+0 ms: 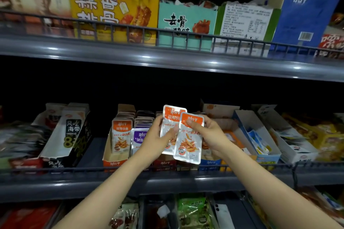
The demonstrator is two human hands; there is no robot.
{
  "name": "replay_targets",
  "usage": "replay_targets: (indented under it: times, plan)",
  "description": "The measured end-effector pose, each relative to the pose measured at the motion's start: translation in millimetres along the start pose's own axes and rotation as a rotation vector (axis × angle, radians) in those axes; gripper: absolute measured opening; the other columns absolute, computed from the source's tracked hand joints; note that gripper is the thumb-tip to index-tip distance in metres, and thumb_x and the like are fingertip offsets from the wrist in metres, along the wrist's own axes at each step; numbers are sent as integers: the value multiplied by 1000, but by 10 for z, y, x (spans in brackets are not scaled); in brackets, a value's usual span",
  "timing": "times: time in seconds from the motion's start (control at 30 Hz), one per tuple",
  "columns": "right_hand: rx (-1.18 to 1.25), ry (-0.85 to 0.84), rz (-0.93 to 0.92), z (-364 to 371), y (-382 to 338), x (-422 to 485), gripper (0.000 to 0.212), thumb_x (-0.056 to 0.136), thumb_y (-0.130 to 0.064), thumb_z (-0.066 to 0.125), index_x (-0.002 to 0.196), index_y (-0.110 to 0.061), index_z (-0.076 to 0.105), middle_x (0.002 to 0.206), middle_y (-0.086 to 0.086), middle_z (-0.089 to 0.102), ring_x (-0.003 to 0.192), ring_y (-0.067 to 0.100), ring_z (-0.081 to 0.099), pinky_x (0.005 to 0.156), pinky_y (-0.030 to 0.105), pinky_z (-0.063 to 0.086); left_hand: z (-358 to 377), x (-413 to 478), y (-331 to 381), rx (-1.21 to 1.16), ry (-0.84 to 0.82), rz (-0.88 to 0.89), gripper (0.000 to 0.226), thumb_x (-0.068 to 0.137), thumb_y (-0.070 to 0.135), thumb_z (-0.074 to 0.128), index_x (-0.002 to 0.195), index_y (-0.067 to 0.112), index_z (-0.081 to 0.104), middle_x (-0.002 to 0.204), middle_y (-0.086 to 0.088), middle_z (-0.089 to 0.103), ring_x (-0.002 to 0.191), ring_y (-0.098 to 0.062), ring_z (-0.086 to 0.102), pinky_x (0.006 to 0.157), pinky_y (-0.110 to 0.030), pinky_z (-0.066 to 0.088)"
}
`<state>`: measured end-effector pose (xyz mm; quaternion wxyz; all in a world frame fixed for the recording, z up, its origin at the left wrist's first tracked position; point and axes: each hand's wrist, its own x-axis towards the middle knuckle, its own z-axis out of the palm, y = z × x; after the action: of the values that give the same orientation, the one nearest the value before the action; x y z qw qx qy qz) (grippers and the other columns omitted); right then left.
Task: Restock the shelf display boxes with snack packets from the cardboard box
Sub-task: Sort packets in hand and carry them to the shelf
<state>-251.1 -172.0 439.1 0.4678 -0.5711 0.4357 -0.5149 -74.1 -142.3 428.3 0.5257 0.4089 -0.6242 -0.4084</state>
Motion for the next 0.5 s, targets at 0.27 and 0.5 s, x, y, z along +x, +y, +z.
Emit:
replay_targets:
  times: [0.27, 0.5]
  plan:
    - [144, 110, -96, 766, -55, 11, 22, 86, -22, 66, 104, -25, 54, 104, 7, 68, 97, 25, 67, 85, 42, 56, -289, -184, -23, 34, -35, -85, 52, 82, 21, 73, 125, 20, 45, 108, 10, 66, 94, -2, 65, 74, -14, 52]
    - [-25, -25, -195, 1170, -281, 62, 44, 84, -15, 70, 120, -28, 50, 98, 0, 69, 82, 10, 70, 67, 21, 56, -778, -349, -30, -38, -10, -106, 39, 87, 16, 65, 122, 23, 50, 105, 4, 70, 94, -5, 68, 79, -18, 53]
